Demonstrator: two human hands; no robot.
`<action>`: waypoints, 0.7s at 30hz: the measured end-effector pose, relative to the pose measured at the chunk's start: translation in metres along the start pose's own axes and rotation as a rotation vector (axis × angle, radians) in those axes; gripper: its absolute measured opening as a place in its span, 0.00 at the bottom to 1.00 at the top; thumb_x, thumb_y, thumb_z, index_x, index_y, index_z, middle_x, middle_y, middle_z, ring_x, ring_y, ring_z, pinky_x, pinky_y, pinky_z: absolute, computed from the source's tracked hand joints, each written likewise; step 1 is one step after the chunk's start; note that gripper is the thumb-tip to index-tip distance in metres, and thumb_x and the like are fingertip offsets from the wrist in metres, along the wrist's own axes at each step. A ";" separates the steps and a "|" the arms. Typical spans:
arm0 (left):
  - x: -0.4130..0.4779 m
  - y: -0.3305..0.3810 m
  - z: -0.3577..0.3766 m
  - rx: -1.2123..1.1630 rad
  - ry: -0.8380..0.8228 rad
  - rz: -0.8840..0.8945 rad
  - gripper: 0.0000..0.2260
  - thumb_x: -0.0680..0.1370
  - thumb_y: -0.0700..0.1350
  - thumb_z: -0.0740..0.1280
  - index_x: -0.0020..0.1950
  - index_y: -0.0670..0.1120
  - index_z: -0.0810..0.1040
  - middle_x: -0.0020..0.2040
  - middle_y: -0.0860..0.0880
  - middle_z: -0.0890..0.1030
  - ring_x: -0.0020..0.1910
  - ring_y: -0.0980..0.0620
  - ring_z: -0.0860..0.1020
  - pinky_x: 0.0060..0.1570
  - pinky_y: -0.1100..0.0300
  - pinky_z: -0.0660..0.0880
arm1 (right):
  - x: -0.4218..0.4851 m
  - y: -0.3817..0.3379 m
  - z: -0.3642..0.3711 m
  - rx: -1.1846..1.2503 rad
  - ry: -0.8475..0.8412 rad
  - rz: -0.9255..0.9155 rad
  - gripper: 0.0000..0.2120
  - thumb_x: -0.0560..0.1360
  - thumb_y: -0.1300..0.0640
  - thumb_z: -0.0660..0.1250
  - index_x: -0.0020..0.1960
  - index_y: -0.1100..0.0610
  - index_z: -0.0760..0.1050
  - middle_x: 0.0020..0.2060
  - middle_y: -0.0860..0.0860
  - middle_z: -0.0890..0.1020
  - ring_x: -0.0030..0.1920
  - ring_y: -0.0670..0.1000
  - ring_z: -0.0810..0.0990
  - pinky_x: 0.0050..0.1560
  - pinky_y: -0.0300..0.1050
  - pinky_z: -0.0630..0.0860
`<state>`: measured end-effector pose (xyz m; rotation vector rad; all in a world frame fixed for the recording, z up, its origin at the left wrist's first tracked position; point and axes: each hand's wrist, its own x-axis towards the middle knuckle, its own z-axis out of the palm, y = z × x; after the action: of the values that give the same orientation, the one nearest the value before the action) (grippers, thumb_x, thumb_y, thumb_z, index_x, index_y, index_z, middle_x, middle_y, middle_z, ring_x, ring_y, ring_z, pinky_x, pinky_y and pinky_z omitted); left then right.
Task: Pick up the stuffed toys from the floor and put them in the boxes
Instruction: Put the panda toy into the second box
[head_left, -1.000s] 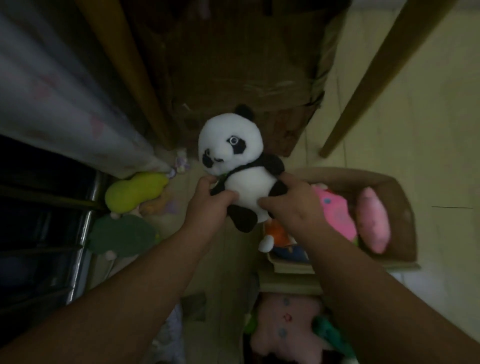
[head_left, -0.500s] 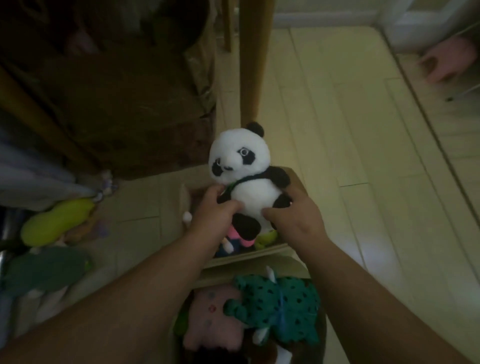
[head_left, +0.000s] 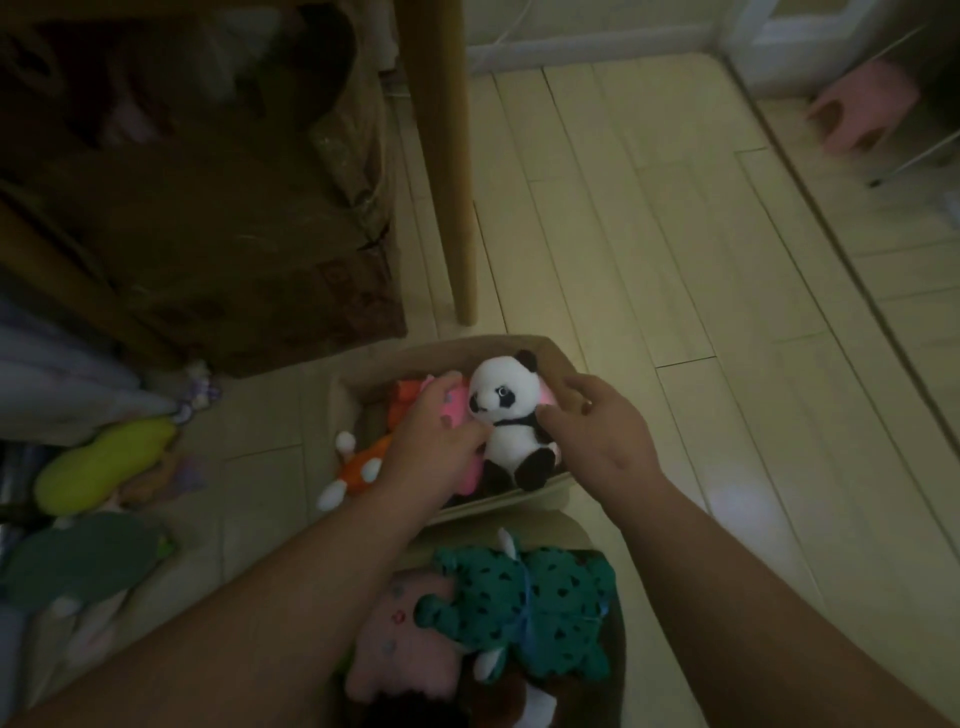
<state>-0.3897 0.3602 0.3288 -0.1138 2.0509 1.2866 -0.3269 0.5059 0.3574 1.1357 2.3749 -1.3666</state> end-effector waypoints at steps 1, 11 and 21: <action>-0.001 0.000 -0.001 -0.013 0.002 0.003 0.25 0.75 0.48 0.66 0.71 0.59 0.64 0.72 0.52 0.65 0.66 0.45 0.69 0.62 0.41 0.72 | 0.000 -0.002 0.000 0.004 0.003 -0.006 0.26 0.75 0.50 0.67 0.71 0.51 0.67 0.65 0.55 0.75 0.59 0.54 0.76 0.57 0.52 0.76; -0.006 -0.018 -0.041 -0.134 0.026 0.009 0.20 0.75 0.47 0.68 0.62 0.65 0.68 0.65 0.55 0.71 0.59 0.52 0.73 0.43 0.58 0.75 | -0.011 -0.025 0.029 -0.024 -0.005 -0.062 0.24 0.74 0.49 0.67 0.69 0.49 0.71 0.65 0.53 0.76 0.62 0.54 0.76 0.58 0.53 0.76; -0.003 -0.043 -0.115 -0.215 0.169 0.052 0.17 0.74 0.41 0.70 0.58 0.57 0.72 0.48 0.63 0.76 0.45 0.66 0.76 0.42 0.67 0.74 | -0.014 -0.080 0.095 -0.097 -0.061 -0.168 0.19 0.76 0.49 0.66 0.66 0.48 0.72 0.53 0.45 0.77 0.50 0.44 0.74 0.43 0.35 0.71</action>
<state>-0.4283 0.2432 0.3282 -0.2777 2.0605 1.5749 -0.3928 0.3999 0.3641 0.8741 2.5101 -1.2979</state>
